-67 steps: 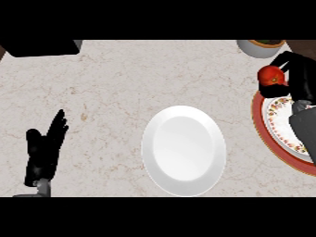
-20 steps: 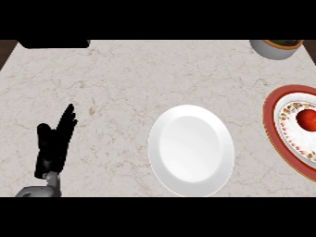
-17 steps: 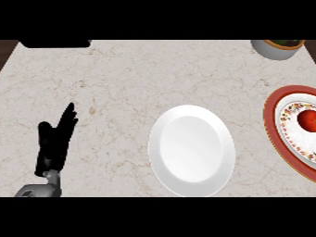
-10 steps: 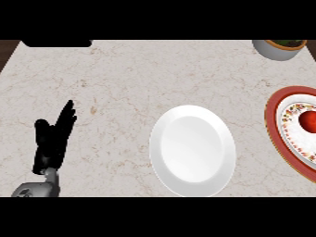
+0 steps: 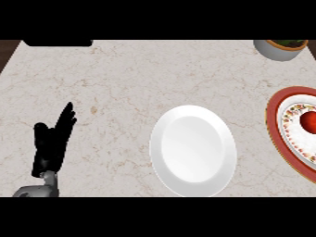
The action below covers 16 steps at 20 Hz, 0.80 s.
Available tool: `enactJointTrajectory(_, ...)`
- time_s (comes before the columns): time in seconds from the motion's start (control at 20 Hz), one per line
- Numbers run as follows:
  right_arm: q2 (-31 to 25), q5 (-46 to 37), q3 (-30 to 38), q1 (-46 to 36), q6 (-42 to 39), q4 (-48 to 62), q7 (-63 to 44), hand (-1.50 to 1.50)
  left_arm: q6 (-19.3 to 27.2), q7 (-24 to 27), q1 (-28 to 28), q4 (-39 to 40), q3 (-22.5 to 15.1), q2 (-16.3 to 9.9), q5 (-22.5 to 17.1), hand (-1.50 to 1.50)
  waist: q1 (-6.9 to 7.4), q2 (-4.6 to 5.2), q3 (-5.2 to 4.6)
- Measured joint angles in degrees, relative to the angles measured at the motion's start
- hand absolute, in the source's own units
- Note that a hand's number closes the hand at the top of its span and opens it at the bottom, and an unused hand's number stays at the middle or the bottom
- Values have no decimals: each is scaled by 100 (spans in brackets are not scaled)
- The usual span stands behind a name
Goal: Pick the tomato from the plate and place it in the plate
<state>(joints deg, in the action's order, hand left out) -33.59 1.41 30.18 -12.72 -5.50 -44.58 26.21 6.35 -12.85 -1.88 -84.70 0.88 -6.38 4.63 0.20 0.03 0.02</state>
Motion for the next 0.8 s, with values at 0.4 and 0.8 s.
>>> enactJointTrajectory(0.4,46,-161,-153,87,433,173,45,-150,-7,152,103,53,13,78,88,0,-8,-2,-2)
enactJointTrajectory(0.8,-165,-204,-118,91,624,678,248,-150,-11,-93,36,-115,2,130,129,0,-6,-1,1)
